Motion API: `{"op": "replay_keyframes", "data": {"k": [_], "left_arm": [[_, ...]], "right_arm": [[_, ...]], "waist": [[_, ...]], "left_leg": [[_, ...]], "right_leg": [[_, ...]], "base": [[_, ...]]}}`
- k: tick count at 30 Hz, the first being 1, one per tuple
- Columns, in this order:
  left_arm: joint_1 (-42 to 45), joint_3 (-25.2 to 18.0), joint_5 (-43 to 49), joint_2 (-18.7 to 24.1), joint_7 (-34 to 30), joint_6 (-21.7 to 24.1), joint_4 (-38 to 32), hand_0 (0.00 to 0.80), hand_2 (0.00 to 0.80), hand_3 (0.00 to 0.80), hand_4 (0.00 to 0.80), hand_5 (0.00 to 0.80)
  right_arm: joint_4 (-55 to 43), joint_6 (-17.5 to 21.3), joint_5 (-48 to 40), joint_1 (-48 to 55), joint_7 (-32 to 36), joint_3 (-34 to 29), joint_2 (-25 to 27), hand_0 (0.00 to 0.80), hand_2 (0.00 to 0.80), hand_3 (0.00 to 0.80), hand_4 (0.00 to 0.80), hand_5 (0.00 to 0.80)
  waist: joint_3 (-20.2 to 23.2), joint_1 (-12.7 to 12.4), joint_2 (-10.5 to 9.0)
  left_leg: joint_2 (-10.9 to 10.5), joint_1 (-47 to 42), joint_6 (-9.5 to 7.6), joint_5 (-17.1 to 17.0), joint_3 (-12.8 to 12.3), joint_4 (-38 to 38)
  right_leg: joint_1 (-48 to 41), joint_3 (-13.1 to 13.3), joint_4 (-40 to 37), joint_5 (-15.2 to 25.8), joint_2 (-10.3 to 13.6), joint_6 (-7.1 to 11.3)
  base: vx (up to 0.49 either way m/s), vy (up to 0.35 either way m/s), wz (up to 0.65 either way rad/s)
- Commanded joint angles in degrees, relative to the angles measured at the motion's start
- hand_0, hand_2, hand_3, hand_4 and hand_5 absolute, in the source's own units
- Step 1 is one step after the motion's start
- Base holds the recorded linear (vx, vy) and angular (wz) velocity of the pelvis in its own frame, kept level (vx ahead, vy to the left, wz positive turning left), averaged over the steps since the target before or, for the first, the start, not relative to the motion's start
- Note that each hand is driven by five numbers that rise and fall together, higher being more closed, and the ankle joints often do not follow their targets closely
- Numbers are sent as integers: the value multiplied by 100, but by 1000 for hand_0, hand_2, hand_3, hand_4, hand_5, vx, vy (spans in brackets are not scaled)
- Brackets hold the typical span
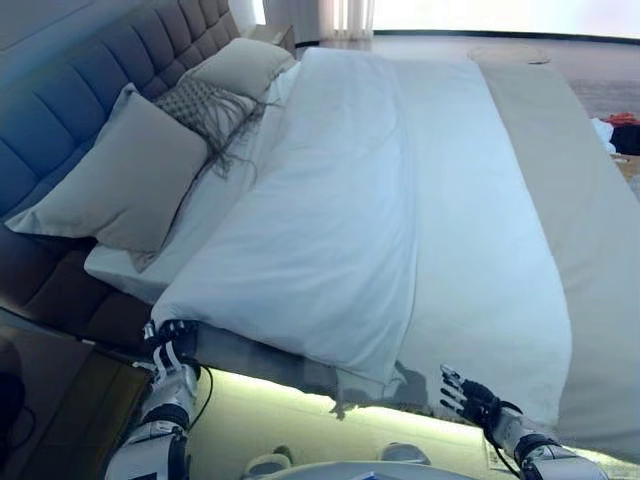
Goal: Make the bed neatly
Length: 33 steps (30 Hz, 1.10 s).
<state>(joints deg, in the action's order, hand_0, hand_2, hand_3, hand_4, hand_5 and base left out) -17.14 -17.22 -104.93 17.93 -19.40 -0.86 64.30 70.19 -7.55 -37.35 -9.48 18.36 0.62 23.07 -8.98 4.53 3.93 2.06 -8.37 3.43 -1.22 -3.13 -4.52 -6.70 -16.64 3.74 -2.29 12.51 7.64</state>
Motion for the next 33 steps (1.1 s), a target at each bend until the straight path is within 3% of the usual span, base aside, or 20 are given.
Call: {"op": "replay_keyframes", "data": {"k": [1, 4, 6, 8, 15, 19, 24, 28, 33], "left_arm": [[285, -1171, -805, 1763, -282, 819, -63, 800, 800, 800, 800, 800], [355, -1240, -807, 1774, -267, 1114, -91, 800, 800, 800, 800, 800], [371, -1233, -807, 1753, -193, 1237, -57, 800, 800, 800, 800, 800], [382, -1198, -807, 1693, -273, 1194, -21, 800, 800, 800, 800, 800], [431, -942, -391, 1224, -87, 1062, -226, 800, 800, 800, 800, 800], [420, -770, -302, 744, -32, 1190, -373, 800, 800, 800, 800, 800], [-188, -293, -676, 330, -95, 1511, -368, 800, 800, 800, 800, 800], [-627, -135, -807, 250, 43, 1709, -255, 800, 800, 800, 800, 800], [-933, 72, -607, 304, 105, 1648, -169, 800, 800, 800, 800, 800]], "right_arm": [[150, 110, -196, -34, 112, -37, -140, 0, 0, 0, 0, 0], [122, 67, -381, -12, 214, 123, -179, 0, 0, 0, 0, 0], [154, 87, -458, -5, 259, 164, -187, 0, 0, 0, 0, 0], [200, 111, -510, -19, 245, 169, -190, 0, 0, 0, 0, 0], [160, 139, -366, 2, 164, 35, -266, 0, 0, 0, 0, 0], [109, 196, -297, -17, 130, 50, -356, 0, 0, 0, 0, 0], [5, 289, -544, -692, -73, 295, -346, 0, 0, 0, 0, 0], [-109, 144, -562, -1329, -279, 475, -248, 0, 0, 0, 0, 0], [-290, 66, -645, -1723, -177, 602, -35, 0, 0, 0, 0, 0]], "waist": [[219, -523, -13], [262, -615, -38], [335, -669, -100], [414, -733, -191], [383, -788, -326], [171, -824, -397], [-592, -885, -515], [-1002, -862, -581], [-1303, -796, -681]], "left_leg": [[-398, 54, -318, 742, -117, 680], [-409, 133, -415, 560, -237, 551], [-442, 183, -447, 476, -176, 466], [-500, 240, -464, 413, -101, 419], [-514, 169, -506, 468, -72, 392], [-472, 402, -498, 605, -112, 924], [-383, 1663, -496, 1047, -162, 2584], [-330, 2503, -520, 1263, -174, 3502], [-215, 3310, -506, 1590, -170, 4434]], "right_leg": [[785, 494, 170, 977, 466, 134], [853, 234, 991, 401, -27, -97], [684, 169, 923, 32, -369, -257], [472, 155, 627, -46, -475, -356], [354, 105, 410, -51, -492, -350], [438, 100, 633, -224, -492, -456], [1486, 148, 2065, -628, -304, -684], [2312, 233, 3125, -929, -191, -875], [3132, 419, 4086, -1271, -184, -945]], "base": [[-215, 346, -16], [-134, 156, -4], [-27, 25, 0], [0, 0, 0], [-8, 4, 12], [-45, -15, 1], [-315, -31, 37], [-262, 59, 52], [-152, 59, -6]]}}
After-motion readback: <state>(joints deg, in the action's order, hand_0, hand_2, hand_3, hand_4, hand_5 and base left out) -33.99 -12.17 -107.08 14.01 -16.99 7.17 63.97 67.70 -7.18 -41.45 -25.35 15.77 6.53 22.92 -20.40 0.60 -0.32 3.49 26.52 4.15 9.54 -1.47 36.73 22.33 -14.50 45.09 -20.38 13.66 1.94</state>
